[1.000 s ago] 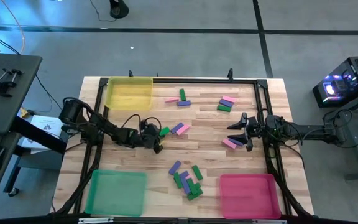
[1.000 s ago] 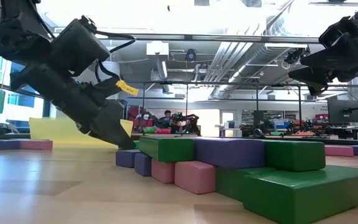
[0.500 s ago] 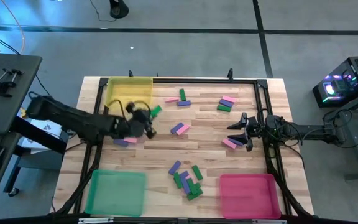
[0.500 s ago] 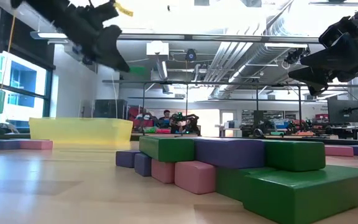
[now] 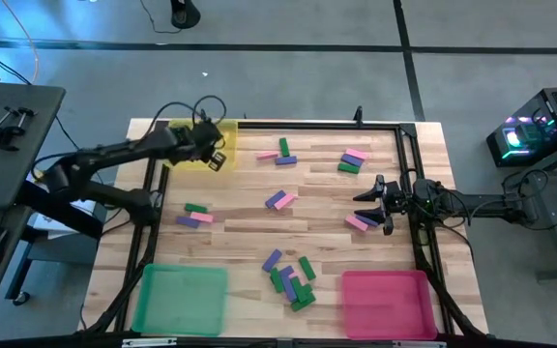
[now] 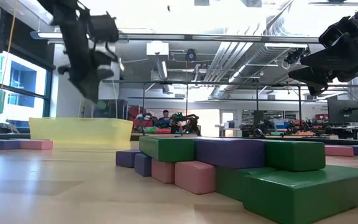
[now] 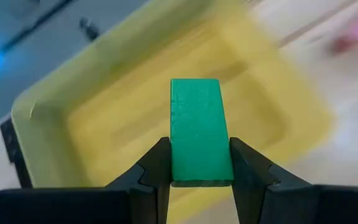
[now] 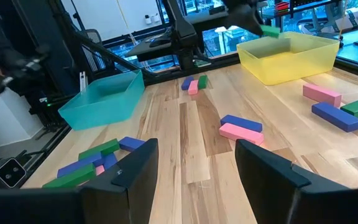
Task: Sort blocks
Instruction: Put the green block into the yellow bin, then put the pink block into the green bin
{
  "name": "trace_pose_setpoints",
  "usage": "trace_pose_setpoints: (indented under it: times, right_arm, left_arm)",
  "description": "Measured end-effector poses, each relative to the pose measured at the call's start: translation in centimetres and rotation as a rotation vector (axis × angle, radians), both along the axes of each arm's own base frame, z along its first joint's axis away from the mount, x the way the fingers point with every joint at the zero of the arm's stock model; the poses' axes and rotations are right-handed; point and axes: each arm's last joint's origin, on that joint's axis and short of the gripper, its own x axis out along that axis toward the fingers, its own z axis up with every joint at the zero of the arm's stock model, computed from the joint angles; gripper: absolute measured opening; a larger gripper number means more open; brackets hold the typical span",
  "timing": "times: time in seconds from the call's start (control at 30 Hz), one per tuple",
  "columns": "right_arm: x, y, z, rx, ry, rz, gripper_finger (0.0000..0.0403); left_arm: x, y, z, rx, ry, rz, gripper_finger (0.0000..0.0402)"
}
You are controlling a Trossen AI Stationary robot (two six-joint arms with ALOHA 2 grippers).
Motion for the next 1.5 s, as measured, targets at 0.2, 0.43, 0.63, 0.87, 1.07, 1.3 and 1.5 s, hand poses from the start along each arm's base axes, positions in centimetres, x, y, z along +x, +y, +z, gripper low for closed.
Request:
trace_pose_setpoints:
  times: [0.2, 0.43, 0.63, 0.87, 1.07, 1.3, 1.5]
  right_arm:
    - [0.0, 0.0, 0.0, 0.000, 0.000, -0.001, 0.0199]
    - [0.0, 0.0, 0.0, 0.000, 0.000, 0.000, 0.0199]
    - [0.0, 0.0, 0.0, 0.000, 0.000, 0.000, 0.0199]
    - [0.0, 0.0, 0.0, 0.000, 0.000, 0.000, 0.0199]
    - [0.0, 0.0, 0.0, 0.000, 0.000, 0.000, 0.0199]
    - [0.0, 0.0, 0.0, 0.000, 0.000, 0.000, 0.0199]
    - [0.0, 0.0, 0.0, 0.000, 0.000, 0.000, 0.0199]
  left_arm:
    - [-0.1, 2.9, -2.7, -0.150, 0.022, 0.022, 0.0100]
    - [0.4, 4.3, -4.8, -0.178, 0.075, 0.039, 0.0119]
    - [1.0, 5.0, -5.2, -0.140, 0.051, 0.011, 0.0176]
    - [0.6, 5.5, -5.2, -0.131, 0.055, 0.013, 0.0199]
    - [0.5, 5.4, -4.8, -0.116, 0.063, -0.025, 0.0199]
    - [0.6, 3.2, -1.3, -0.008, -0.001, -0.137, 0.0199]
    - [0.8, -1.2, 2.9, 0.133, -0.122, -0.286, 0.0199]
